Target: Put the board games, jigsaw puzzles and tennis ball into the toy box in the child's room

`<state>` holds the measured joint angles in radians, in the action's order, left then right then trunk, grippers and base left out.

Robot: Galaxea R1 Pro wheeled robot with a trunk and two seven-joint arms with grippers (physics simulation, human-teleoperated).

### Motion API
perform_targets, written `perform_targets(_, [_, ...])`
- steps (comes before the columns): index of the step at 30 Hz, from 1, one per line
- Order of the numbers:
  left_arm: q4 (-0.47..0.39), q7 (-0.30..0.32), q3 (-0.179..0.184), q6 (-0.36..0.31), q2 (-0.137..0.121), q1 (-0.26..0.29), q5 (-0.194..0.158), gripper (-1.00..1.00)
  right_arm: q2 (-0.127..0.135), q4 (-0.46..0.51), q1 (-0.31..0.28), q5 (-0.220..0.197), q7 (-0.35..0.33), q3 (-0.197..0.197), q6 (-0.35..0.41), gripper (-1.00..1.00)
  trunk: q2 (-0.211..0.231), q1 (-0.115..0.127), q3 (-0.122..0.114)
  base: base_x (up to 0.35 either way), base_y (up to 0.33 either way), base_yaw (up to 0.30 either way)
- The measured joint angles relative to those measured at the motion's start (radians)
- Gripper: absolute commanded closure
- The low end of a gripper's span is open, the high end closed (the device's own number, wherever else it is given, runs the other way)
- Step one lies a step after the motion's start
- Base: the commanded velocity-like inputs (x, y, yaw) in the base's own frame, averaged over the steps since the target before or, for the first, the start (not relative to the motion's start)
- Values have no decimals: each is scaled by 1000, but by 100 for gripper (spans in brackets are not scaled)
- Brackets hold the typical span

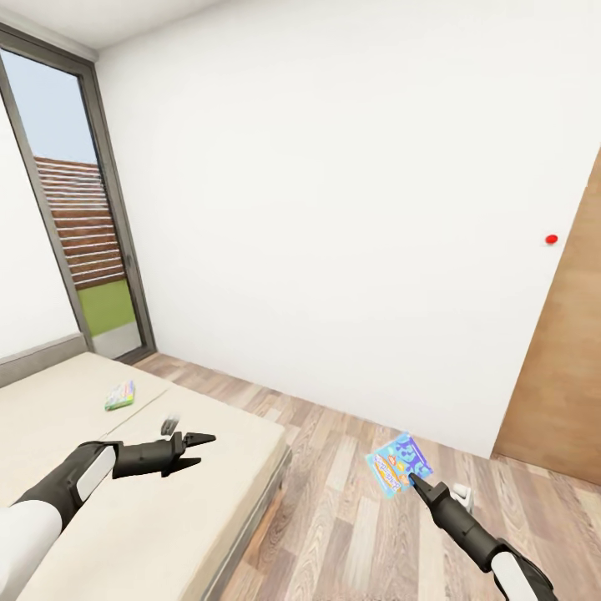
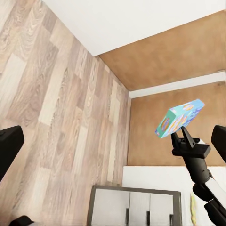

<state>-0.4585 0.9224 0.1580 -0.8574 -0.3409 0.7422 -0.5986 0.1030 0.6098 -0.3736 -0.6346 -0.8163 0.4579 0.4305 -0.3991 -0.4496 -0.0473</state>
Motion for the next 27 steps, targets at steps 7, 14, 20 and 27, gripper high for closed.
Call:
perform_targets(7, [0, 0, 0, 0, 0, 0, 0, -100, 0, 0, 0, 0, 0, 0, 0, 100, 0, 0, 3, 0, 0, -262])
perform_targets(14, [0, 0, 0, 0, 0, 0, 0, -100, 0, 0, 0, 1, 0, 0, -1, 100, 0, 0, 3, 0, 0, -275])
perform_targets(20, [0, 0, 0, 0, 0, 0, 0, -100, 0, 0, 0, 2, 0, 0, -1, 100, 0, 0, 3, 0, 0, -277])
perform_targets(27, [0, 0, 0, 0, 0, 0, 0, -100, 0, 0, 0, 3, 0, 0, -1, 100, 0, 0, 3, 0, 0, -277])
